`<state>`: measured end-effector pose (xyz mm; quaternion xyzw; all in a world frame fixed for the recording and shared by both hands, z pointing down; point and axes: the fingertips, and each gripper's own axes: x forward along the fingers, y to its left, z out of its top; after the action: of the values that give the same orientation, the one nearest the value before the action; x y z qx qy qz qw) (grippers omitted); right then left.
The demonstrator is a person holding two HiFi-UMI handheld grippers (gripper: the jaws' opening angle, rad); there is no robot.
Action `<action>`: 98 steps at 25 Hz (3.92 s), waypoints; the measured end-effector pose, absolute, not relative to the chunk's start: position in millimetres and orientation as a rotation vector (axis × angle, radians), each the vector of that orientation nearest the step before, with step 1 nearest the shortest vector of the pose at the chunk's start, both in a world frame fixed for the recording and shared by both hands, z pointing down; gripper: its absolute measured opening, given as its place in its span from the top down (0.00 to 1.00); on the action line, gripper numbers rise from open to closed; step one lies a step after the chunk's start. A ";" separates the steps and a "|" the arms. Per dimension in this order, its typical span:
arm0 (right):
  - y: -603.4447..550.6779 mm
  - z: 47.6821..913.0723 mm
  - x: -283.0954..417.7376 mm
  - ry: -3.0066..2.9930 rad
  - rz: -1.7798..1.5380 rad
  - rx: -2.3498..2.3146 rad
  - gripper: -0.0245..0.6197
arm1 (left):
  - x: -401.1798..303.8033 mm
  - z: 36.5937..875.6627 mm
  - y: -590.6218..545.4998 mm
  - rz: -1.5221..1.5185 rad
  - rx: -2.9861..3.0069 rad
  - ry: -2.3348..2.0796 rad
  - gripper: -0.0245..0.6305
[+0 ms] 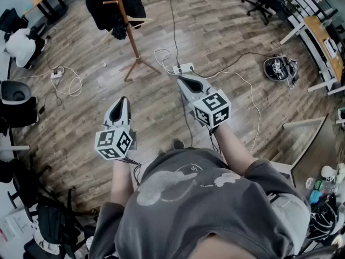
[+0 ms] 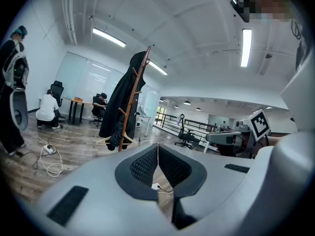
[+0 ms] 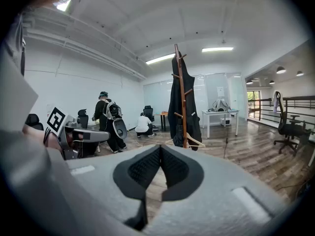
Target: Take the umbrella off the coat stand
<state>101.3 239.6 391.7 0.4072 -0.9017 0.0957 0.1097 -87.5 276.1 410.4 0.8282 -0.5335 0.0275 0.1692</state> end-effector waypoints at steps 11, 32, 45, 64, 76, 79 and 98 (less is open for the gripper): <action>240.7 396.8 64.6 -2.662 0.314 1.158 0.97 | -121.5 417.1 288.1 0.067 2.312 -1.535 0.95; 220.8 443.2 -10.3 -2.673 0.436 1.103 0.96 | -205.7 469.5 300.0 0.101 2.204 -1.605 0.95; 29.9 430.4 18.3 -2.780 0.471 1.015 0.96 | -188.5 444.3 150.5 0.080 2.114 -1.770 0.95; -144.6 445.3 78.1 -2.824 0.584 0.855 0.96 | -131.0 441.5 -12.6 0.183 1.993 -1.894 0.95; -175.4 455.6 83.1 -2.816 0.605 0.889 0.96 | -124.1 441.1 -58.7 0.174 2.070 -1.861 0.95; -173.3 457.7 79.0 -2.808 0.602 0.884 0.96 | -122.2 449.4 -67.1 0.162 2.091 -1.825 0.95; -278.2 462.5 2.8 -2.733 0.560 0.974 0.96 | -171.9 472.0 -210.6 0.173 2.270 -1.562 0.95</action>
<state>2.8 -278.2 462.5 0.3283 -0.9208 0.1886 0.0934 -171.9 -210.6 472.0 0.8074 -0.5555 0.0616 0.1890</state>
